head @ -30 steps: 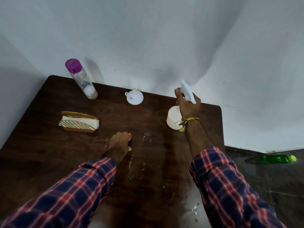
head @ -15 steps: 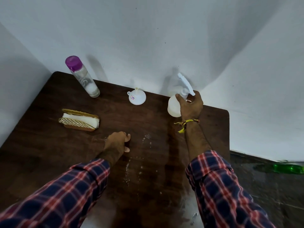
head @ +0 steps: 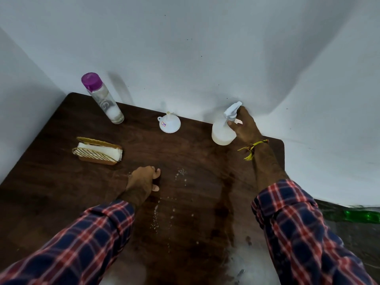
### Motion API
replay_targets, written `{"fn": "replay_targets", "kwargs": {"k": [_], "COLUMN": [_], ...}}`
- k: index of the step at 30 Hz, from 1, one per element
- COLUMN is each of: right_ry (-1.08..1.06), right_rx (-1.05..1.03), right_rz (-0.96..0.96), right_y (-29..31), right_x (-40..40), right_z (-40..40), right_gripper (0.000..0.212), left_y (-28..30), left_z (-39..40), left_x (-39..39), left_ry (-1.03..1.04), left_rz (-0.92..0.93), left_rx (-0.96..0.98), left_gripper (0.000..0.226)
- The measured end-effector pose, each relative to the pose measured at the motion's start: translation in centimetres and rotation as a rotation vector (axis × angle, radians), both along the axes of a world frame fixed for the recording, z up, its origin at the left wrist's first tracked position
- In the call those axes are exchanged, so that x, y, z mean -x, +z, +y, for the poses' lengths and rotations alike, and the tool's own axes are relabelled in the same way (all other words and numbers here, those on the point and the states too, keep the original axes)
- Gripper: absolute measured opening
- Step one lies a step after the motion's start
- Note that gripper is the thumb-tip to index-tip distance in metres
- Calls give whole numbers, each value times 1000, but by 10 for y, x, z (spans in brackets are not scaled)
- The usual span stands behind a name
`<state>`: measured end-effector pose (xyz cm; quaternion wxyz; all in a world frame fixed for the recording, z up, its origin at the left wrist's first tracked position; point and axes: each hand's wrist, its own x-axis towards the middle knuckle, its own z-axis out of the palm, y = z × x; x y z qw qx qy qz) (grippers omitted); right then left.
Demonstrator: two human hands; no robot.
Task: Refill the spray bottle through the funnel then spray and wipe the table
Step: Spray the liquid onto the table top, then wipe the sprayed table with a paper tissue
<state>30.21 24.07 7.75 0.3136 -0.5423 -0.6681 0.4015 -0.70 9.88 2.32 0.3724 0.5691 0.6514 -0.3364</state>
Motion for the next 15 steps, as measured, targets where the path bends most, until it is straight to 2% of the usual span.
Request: {"fn": "replay_targets", "kwargs": {"k": [4,7,11,15], "right_ry": [147,231,204,-2], "right_rx": [7,29,61,86], "right_rz": [8,-2,-25,36], "right_y": [10,15,13,5], "right_x": [-8,-8,-7,-14], "right_z": [5,8,14,0], "right_gripper": [35,26,29,44], "left_y": [2,4,2,-8], "left_z": [-4,-4,-8,-6], "left_x": [-2,-3,0,5], "left_ry": [-39,-58,-68,-35], "left_rz": [13,13,2,-8], "left_rx": [-33,-51,-96,-114], "left_gripper": [85,85,83,84]}}
